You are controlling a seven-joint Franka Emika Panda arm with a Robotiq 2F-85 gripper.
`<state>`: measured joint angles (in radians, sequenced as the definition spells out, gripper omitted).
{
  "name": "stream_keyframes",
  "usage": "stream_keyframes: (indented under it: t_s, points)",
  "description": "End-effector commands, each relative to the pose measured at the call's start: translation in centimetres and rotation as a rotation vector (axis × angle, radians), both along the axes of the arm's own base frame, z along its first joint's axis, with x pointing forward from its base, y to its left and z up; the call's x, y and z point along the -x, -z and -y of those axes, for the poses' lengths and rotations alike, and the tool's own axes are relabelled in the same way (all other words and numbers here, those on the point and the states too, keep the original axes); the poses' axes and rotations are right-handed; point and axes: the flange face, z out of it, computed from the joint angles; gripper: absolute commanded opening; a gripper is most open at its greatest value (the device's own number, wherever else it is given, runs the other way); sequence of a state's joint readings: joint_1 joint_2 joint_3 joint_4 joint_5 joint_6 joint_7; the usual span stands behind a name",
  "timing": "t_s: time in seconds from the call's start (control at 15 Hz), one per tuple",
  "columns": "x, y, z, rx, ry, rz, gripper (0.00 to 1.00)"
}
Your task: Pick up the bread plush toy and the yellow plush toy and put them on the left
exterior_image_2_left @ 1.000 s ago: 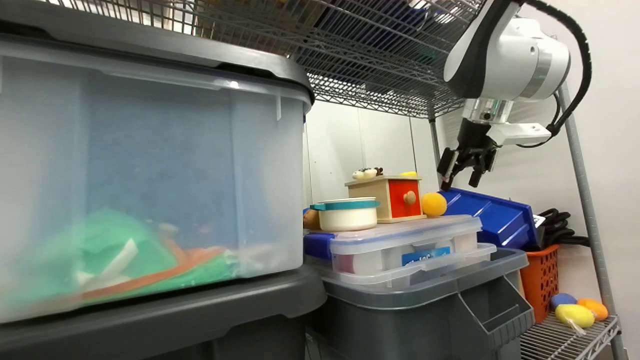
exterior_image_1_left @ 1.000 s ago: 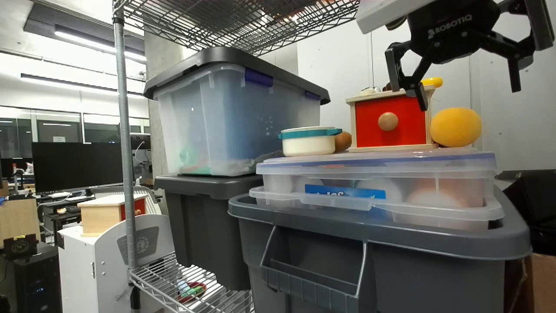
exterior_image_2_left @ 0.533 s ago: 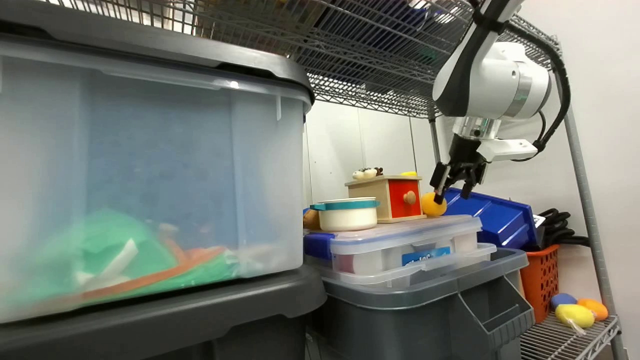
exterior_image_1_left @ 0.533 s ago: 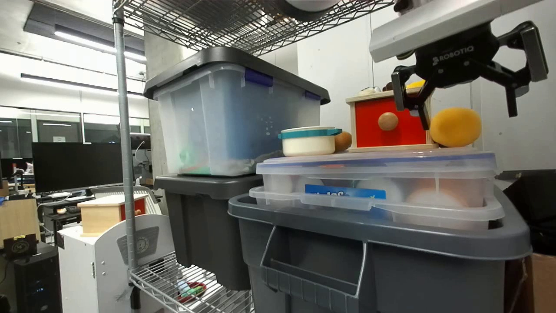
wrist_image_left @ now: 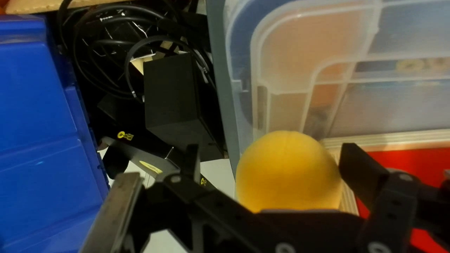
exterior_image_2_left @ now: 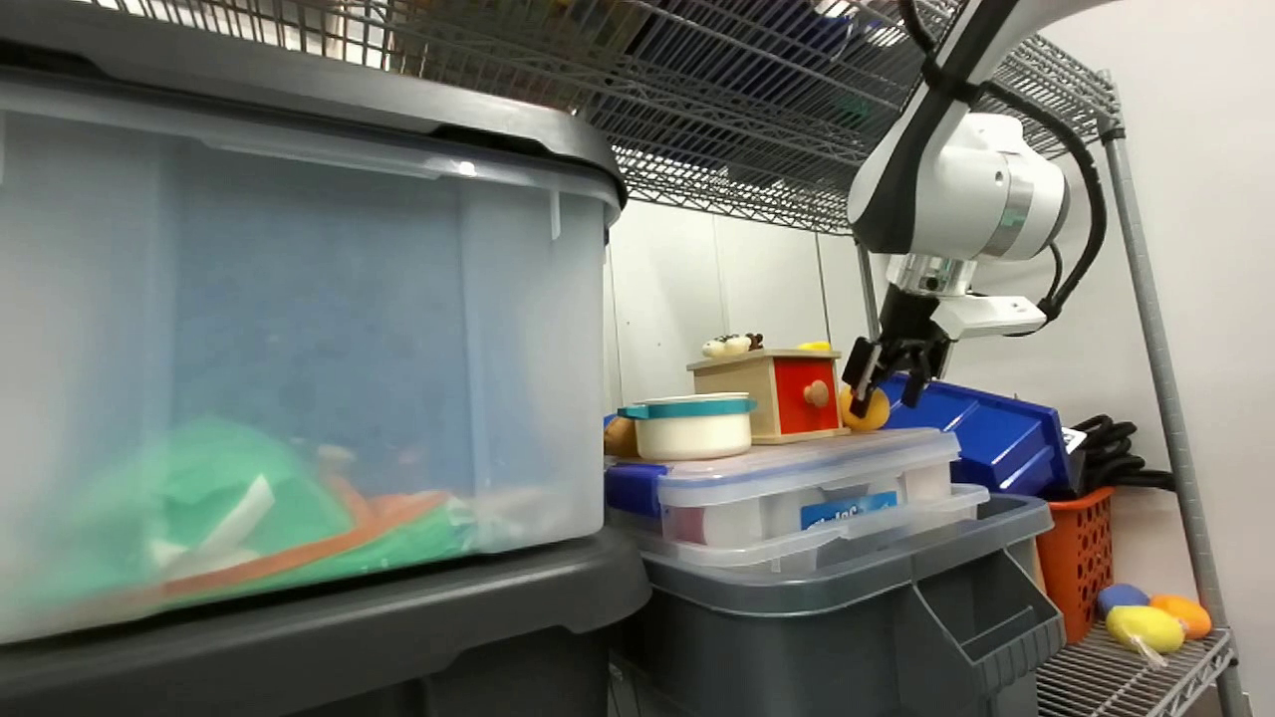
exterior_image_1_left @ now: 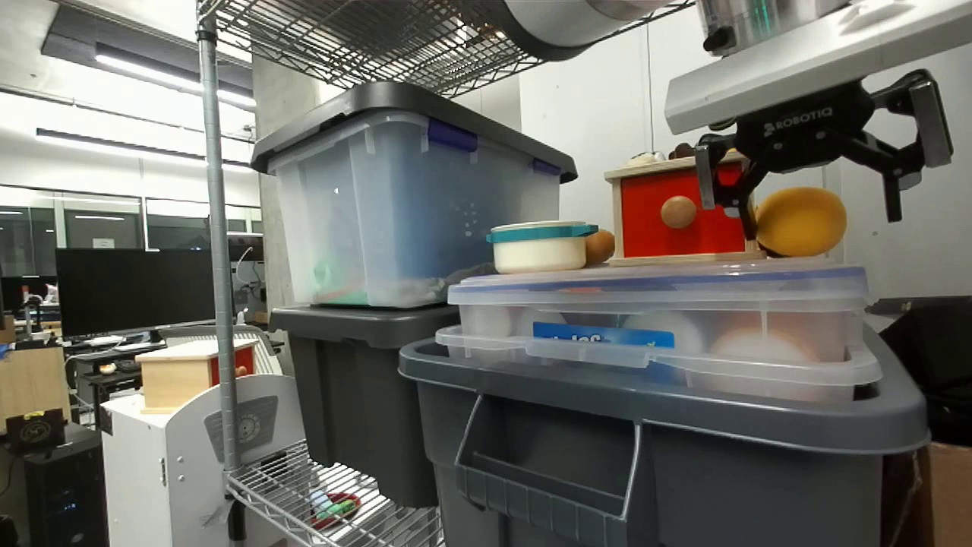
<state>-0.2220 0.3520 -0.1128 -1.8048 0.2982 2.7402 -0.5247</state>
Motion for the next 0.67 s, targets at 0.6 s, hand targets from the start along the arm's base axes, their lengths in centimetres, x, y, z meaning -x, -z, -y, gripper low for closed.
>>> stream_keyframes:
  t_s: [0.6]
  points:
    - [-1.1,-0.72,-0.45,-0.022,-0.015,0.001,0.97]
